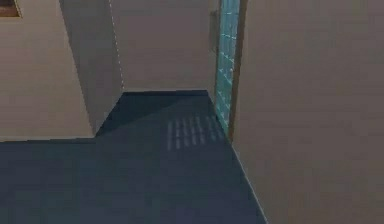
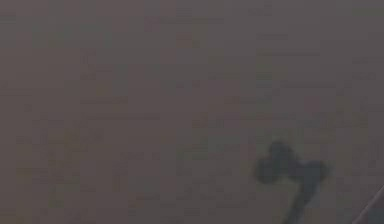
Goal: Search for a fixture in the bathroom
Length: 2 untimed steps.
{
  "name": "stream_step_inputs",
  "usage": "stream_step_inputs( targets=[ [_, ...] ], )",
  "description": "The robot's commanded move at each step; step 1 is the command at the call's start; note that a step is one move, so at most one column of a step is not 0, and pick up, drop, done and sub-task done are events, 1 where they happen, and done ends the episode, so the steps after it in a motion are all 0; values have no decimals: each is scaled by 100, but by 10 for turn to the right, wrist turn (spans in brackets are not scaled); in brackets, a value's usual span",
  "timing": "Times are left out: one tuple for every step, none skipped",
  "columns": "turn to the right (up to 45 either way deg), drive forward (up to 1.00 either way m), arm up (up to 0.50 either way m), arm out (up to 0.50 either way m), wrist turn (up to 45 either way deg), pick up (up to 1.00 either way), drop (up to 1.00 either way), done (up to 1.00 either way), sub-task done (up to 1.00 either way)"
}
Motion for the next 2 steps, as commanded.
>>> stream_step_inputs(
  targets=[
    [0,5,0,0,0,0,0,0,0],
    [-390,0,0,0,0,0,0,0,0]
  ],
)
